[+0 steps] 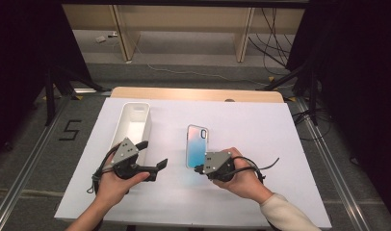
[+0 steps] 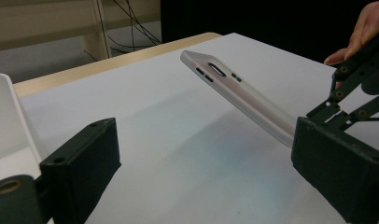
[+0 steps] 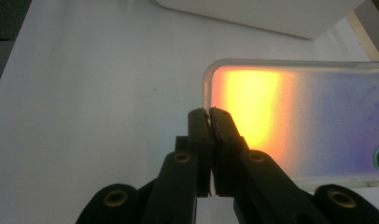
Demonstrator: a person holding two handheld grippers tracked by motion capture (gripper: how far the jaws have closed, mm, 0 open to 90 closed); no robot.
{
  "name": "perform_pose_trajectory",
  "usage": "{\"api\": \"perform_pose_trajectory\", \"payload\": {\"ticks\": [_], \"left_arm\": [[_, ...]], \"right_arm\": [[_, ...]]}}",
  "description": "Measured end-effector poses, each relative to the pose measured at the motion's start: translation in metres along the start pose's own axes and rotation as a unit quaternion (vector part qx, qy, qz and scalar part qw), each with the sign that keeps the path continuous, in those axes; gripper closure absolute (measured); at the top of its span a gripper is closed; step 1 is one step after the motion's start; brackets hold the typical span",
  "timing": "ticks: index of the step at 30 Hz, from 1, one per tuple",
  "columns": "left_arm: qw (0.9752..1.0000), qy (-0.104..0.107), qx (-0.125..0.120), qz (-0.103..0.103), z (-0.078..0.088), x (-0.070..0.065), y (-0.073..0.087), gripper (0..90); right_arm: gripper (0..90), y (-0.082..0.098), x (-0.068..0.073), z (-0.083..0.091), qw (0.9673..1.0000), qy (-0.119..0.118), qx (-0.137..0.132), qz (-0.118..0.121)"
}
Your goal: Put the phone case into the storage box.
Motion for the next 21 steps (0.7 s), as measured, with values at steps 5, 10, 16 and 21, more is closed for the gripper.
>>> {"api": "perform_pose_trajectory", "payload": {"ticks": [5,10,16,21], "left_arm": [[1.0,0.005,0.005,-0.005,-0.01,-0.001,-0.012,8.4],[0.9998,0.005,0.017,-0.004,-0.02,-0.001,-0.023,9.1],[0.9995,0.006,0.031,0.002,-0.031,0.001,-0.032,10.3],[0.9992,0.004,0.039,0.012,-0.038,0.002,-0.039,11.6]], "right_arm": [[88.7,-0.001,0.001,0.0,1.0,-0.006,-0.004,-0.001],[88.8,-0.001,0.001,0.001,1.0,-0.005,-0.005,-0.001],[88.7,-0.002,0.002,0.001,0.9999,-0.006,-0.008,-0.001],[88.7,-0.003,0.002,0.001,0.9999,-0.005,-0.011,-0.001]]}}
Point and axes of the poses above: each handheld gripper's, and its own axes: z roughly backward along the jaws, y roughly out of its underside, x roughly to its left, the point moved 1 cm from there along -z, roughly forward along the jaws, and after that the axes turned 11 degrees about x, right-handed, at the moved point
